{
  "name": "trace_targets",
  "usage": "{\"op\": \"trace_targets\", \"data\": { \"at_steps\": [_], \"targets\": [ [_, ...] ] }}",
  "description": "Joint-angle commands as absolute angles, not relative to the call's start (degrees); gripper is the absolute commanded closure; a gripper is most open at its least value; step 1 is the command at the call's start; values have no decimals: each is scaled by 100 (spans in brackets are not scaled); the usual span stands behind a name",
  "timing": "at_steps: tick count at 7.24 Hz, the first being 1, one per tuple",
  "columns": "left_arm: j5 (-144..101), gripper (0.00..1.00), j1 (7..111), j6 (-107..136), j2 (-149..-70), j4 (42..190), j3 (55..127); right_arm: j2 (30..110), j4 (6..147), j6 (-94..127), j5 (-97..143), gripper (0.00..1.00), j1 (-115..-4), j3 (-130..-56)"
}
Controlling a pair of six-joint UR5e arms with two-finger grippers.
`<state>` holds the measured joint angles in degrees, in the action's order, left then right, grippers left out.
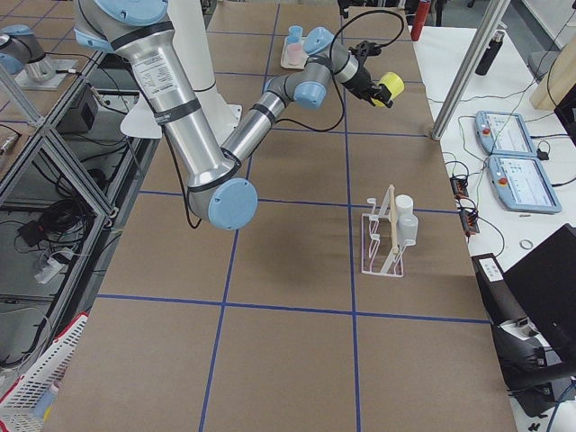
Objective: Transfer IKEA cup to right arm and place on rack
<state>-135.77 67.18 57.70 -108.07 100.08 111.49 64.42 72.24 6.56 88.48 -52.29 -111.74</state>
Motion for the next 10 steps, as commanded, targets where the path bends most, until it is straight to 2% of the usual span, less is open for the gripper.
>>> {"op": "trace_targets", "data": {
  "at_steps": [1, 4, 6, 10],
  "targets": [
    [-13570, 0, 6759, 5400, -10679, 9985, 11215, 7151, 7207, -950, 9165, 82, -5982, -11434],
    [-13553, 0, 7057, 4237, -10213, 9976, 11206, 7882, 7198, -3646, 9045, 81, -6555, -11400],
    [-13553, 0, 7049, 4236, -10126, 9976, 11224, 7945, 7207, -5729, 8660, 76, -6767, -11234],
    [-13570, 0, 7049, 4236, -10099, 9976, 11232, 7822, 7189, -8144, 7063, 77, -6690, -10355]
  ]
}}
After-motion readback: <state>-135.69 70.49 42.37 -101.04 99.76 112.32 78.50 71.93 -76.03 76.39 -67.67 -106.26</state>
